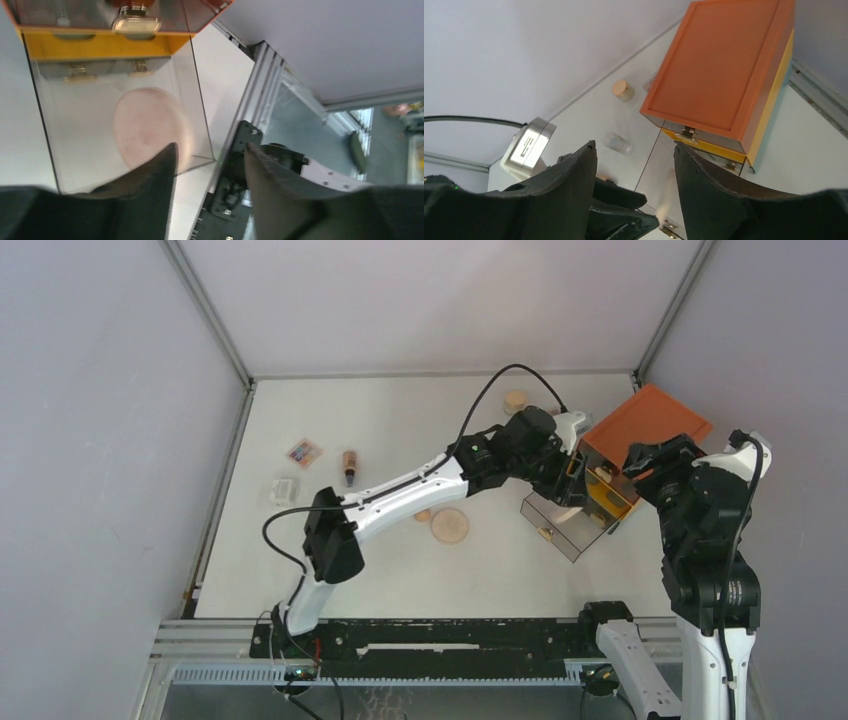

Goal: Organize the makeup
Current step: Place the makeup tool in the drawer, then pick up the makeup tool from the center of the board.

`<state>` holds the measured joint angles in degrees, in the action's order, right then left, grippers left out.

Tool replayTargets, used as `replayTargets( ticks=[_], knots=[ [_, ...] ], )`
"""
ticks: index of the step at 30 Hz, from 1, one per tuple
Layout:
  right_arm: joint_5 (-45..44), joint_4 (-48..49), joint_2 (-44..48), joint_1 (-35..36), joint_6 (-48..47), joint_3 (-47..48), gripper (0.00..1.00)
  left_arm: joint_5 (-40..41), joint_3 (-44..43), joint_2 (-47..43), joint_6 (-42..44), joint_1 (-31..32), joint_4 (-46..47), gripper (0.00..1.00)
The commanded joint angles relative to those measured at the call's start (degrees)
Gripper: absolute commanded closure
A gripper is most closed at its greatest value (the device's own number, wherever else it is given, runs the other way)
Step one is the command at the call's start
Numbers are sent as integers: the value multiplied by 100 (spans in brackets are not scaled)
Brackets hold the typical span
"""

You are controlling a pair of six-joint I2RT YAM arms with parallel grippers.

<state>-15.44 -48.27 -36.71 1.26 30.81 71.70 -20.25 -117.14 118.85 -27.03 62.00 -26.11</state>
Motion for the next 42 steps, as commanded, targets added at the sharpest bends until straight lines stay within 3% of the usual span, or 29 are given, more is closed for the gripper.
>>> replayTargets(
  ticks=[1, 2, 5, 8, 10, 12, 16, 21, 31, 37, 42],
  knots=[
    [-86, -111, 13, -18, 17, 28, 34, -95, -1208, 281, 53, 27, -305, 30],
    [-72, -103, 21, -20, 18, 28, 34, -35, -1341, 226, 142, 23, -438, 26],
    [243, -1, -67, -20, -105, 1, 28, 113, -1028, -359, 228, -108, -441, 25],
    [1332, 257, -329, 10, -321, -70, 26, 197, 184, -1373, -78, -513, -69, 27],
    [2111, 538, -509, 302, -411, -293, 26, 868, 1446, -2261, -156, -933, 125, 28],
    [2025, 790, -840, 979, -500, -411, 26, 1462, 2339, -2883, -256, -1333, 76, 28],
    [898, 1211, -1674, 3037, -898, -370, 25, 2024, 4036, -3876, -708, -2217, -18, 28],
    [1175, 1127, -3518, 3832, -711, 188, 25, 2551, 5445, -5048, -847, -3330, -363, 28],
    [756, 339, -7250, 4296, 127, 2394, 25, 2977, 6163, -6159, -884, -4424, -1175, 22],
    [781, 93, -8273, 4304, 507, 3110, 29, 2934, 6378, -6434, -910, -4564, -1317, 20],
    [1142, 206, -8453, 4366, 617, 2854, 34, 2948, 6430, -6513, -891, -4627, -1336, 21]
  ],
)
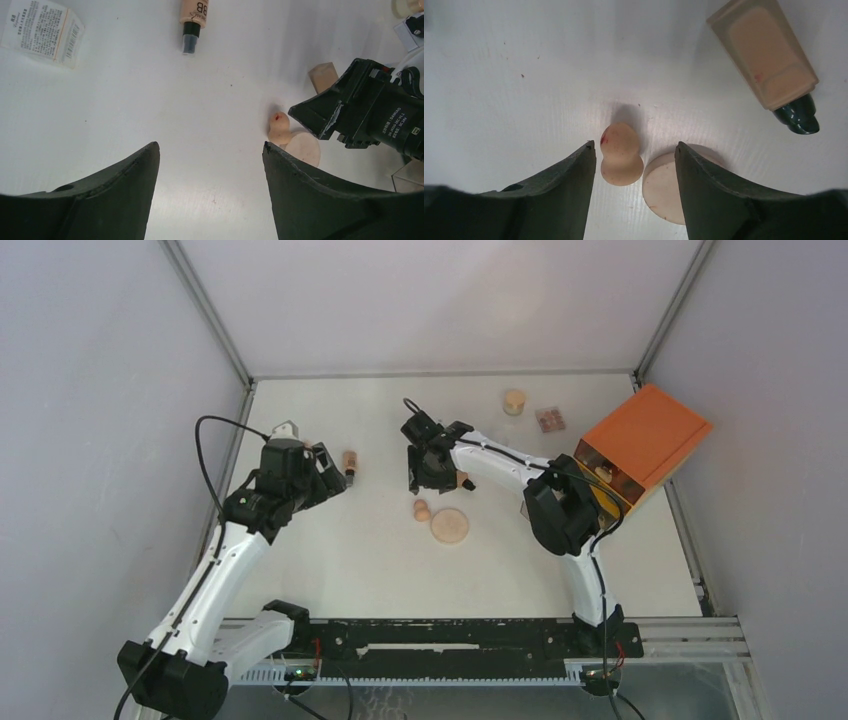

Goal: Organize the makeup
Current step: Pick up the makeup tool from the center of the board, then place the makeup tool in the drawer.

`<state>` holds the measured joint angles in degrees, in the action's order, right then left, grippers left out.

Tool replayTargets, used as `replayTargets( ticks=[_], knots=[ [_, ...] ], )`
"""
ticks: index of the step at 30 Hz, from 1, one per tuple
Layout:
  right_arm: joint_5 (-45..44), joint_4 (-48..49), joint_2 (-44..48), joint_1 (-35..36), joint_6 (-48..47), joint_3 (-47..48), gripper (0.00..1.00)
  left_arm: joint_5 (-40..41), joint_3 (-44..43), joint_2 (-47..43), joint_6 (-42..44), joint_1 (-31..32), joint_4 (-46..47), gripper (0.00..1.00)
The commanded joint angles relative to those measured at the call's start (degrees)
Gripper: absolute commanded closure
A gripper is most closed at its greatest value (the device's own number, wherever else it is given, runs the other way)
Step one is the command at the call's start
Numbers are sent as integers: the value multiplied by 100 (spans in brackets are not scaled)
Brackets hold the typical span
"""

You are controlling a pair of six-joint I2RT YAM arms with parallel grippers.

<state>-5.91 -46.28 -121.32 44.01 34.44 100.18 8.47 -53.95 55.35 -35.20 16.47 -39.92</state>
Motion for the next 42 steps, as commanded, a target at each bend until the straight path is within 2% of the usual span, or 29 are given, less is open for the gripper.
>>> replayTargets(
  ticks=[1, 6, 9, 11, 14, 15, 18, 20, 22, 25, 31, 35, 38, 39, 40, 41, 42],
  knots=[
    [276, 69, -23, 121, 249, -63, 34, 74, 108, -151, -71, -82, 46, 21],
    [730, 280, -264, 267, 214, -180, 43, -26, 103, -22, -87, -94, 96, 21],
    [847, 380, -292, 292, 186, -201, 56, -62, 99, -29, -101, -95, 99, 22],
    [888, 381, -287, 275, 105, -142, 69, -56, 104, -60, -109, -91, 105, 21],
    [971, 277, -133, 208, 7, -33, 94, -33, 90, -123, -101, -93, 100, 22],
    [983, 255, 19, 172, -37, -26, 100, -18, 93, -138, -102, -99, 100, 22],
    [1132, 254, 812, 39, -256, -137, 100, -158, 64, -160, -57, -91, 130, 22],
    [1255, 406, 1617, -123, -399, -461, 100, -669, -63, -103, 142, -78, 211, 22],
    [669, 614, 2581, -233, -441, -996, 100, -960, -255, -8, 338, 39, 217, 22],
    [-330, 674, 3878, -572, -378, -1834, 100, -845, -527, 173, 589, 414, 191, 21],
    [-1378, -213, 5878, -1917, 153, -3054, 100, -942, -797, 865, 761, 879, 306, 21],
    [-1473, -272, 6718, -2809, -7, -3864, 99, -1004, -1116, 1284, 988, 1086, 205, 20],
    [-1434, -341, 6846, -3251, -111, -4178, 96, -884, -1364, 1506, 1110, 1374, 10, 20],
    [-1392, -340, 6831, -3340, -132, -4204, 92, -874, -1374, 1539, 1120, 1391, 8, 20],
    [-1327, -289, 6804, -3382, -189, -4208, 79, -863, -1370, 1554, 1116, 1397, 10, 20],
    [-1231, -197, 6783, -3396, -258, -4197, 60, -852, -1365, 1565, 1103, 1401, 11, 20],
    [-1155, -110, 6791, -3382, -293, -4169, 46, -841, -1359, 1567, 1101, 1397, 13, 20]
  ],
)
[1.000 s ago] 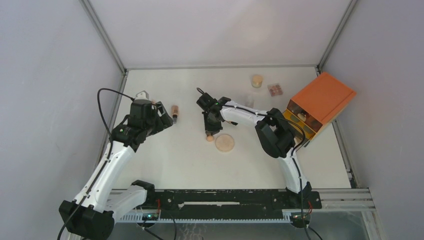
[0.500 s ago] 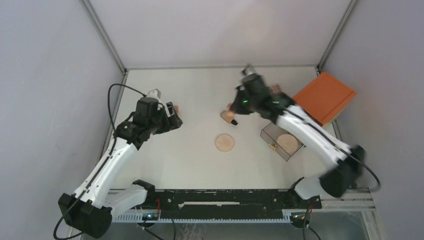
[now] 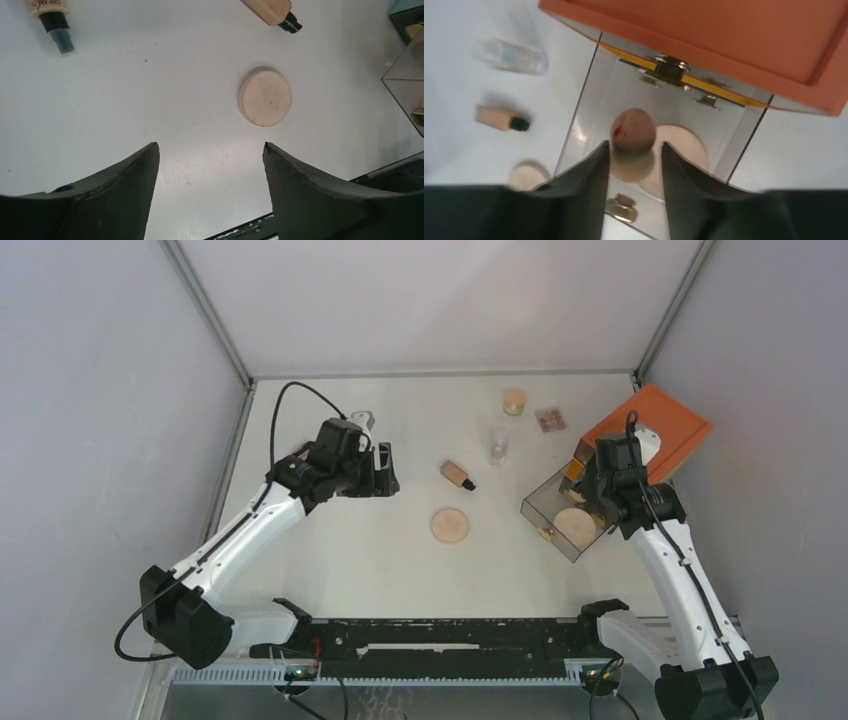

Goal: Organize the makeup
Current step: Place the makeup tool in the drawer, then pick up the makeup tool from the center of the board.

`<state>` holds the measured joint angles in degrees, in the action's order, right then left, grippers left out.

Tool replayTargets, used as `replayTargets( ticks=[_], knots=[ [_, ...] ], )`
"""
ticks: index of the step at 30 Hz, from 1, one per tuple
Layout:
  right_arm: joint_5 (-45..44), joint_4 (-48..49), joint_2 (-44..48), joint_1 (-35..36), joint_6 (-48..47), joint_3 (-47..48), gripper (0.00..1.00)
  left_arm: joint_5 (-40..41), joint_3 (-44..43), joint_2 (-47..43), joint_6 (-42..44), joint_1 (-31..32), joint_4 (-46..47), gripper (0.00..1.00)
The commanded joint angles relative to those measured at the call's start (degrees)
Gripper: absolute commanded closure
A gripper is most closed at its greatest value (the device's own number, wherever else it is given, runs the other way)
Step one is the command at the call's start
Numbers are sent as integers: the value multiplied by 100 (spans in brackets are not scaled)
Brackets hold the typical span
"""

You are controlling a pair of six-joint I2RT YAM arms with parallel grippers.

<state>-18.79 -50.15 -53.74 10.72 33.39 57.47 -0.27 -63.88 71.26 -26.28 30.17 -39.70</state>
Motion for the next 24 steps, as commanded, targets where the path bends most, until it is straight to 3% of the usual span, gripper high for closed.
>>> replayTargets(
  ticks=[1, 3, 8, 15, 20, 24],
  knots=[
    [239, 393, 82, -22, -248, 122, 37, 38, -368, -25, 200, 31, -11, 20],
    [373, 640, 197, 165, -387, 212, 31, 85, -367, -48, 198, 30, -16, 20],
    [433, 1279, 208, 1455, -973, 422, 32, 438, -308, -180, -38, 26, 26, 19],
    [543, 1621, -1156, 3379, -1273, 581, 32, 1040, -209, -466, -311, -194, -62, 18],
    [979, 1821, -2083, 3637, -983, 731, 31, 1040, -146, -530, -149, -1213, -346, 18],
    [1334, 1585, -3182, 3585, -839, 1027, 29, 1040, -78, -648, -17, -1408, -363, 18]
  ],
)
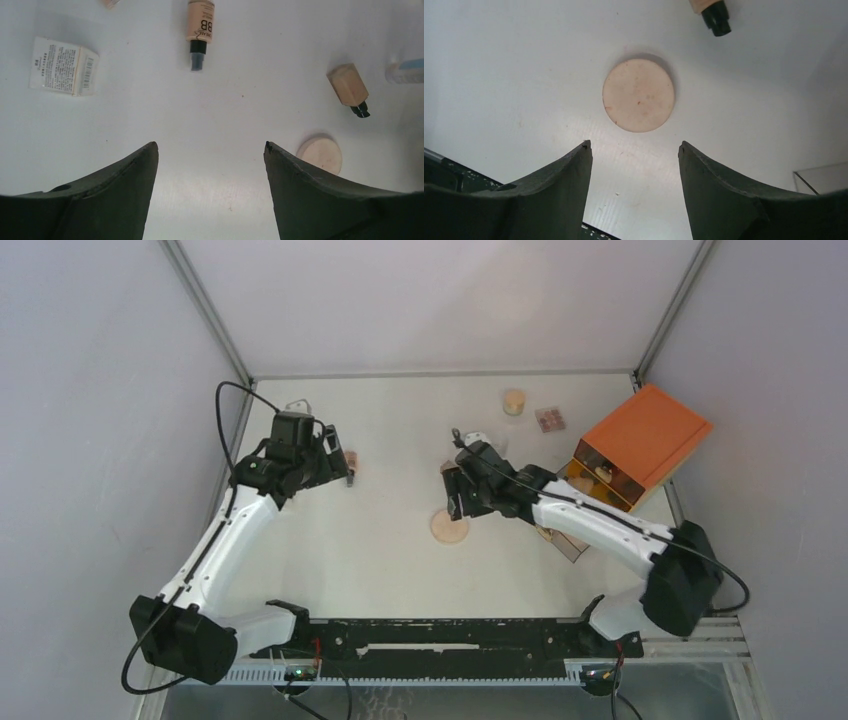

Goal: Organize the makeup
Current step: Pick up the makeup tool from the center of the board.

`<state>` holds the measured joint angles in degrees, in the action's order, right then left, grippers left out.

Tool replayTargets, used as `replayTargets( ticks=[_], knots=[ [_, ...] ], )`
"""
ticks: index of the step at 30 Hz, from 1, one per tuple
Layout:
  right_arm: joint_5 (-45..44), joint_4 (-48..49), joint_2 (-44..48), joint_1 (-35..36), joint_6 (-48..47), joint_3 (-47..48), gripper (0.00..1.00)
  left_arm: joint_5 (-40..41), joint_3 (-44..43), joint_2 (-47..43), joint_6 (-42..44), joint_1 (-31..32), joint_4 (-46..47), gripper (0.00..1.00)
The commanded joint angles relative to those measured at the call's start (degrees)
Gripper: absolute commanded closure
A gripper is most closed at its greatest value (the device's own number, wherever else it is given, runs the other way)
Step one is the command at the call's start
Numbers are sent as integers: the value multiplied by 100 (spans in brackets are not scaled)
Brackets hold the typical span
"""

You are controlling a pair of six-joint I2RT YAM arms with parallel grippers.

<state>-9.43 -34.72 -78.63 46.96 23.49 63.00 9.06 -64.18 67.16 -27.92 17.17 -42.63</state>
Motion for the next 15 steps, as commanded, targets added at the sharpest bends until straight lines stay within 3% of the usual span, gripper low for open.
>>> replayTargets(
  ticks=[1, 6, 12, 15],
  knots=[
    [438, -20, -992, -45, 196, 578, 29, 96, -24, -259, 147, -114, -63, 18],
    [410, 61, -2144, -156, 92, 961, 33, -28, 188, -398, 11, -119, 37, 19],
    [518, 270, -2525, -416, -58, 875, 35, -13, 376, -588, -21, -117, 77, 19],
    [604, 311, -2801, -437, -36, 815, 41, -49, 419, -562, -40, -117, 113, 19]
  ],
)
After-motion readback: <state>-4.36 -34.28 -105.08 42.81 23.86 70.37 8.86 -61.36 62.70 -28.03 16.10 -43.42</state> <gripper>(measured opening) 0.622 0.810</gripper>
